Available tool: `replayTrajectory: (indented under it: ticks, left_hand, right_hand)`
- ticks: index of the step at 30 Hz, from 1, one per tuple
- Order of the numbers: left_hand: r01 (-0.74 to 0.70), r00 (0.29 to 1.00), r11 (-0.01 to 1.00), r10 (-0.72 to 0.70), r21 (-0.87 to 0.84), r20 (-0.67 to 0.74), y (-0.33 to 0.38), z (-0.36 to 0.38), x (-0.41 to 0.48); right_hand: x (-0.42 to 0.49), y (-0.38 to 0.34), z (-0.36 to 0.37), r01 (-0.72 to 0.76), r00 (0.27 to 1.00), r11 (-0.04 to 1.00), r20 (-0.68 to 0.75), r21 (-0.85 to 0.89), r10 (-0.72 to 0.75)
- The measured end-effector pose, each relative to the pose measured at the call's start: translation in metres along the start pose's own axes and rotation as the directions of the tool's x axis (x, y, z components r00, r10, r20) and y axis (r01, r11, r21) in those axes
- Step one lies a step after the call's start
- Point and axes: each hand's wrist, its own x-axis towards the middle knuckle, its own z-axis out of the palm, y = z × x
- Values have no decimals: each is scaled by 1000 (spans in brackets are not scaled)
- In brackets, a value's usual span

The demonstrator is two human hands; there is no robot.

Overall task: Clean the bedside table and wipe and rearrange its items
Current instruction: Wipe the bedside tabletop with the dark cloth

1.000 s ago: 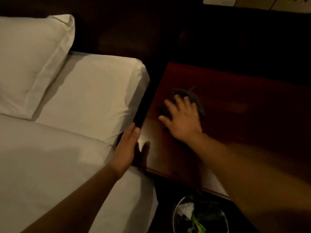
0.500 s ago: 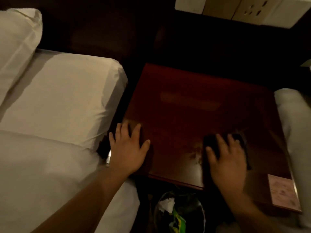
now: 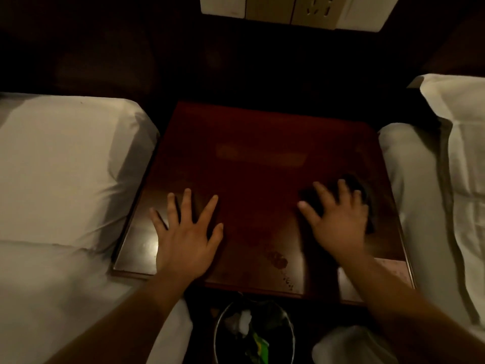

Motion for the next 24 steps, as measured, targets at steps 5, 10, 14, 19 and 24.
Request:
replayTrajectory:
  ticks: [5,10,14,19,24]
  left_hand:
    - [7,1000,1000,-7,-7,-16,-1,-2,-2]
    - [-3,1000,1000,4,18,-20,1,0,0]
    - [-5,1000,999,5,32,-3,0,-1,0]
    - [-17,997,1000,16,13,77,-3,-2,3]
    - [-59,989,992,74,-112,132,-26,-10,-6]
  right_hand:
    - [-16,29,-2,561,824,819,167,-115,-541]
    - [42,86,-15,53,998,996,18,-70,-52]
    - [77,29,-10,-171,985,983,6,60,171]
    - [3,-28,6,343,939,939,12,13,-343]
    - [-76,28,-1,657,751,754,72,20,-656]
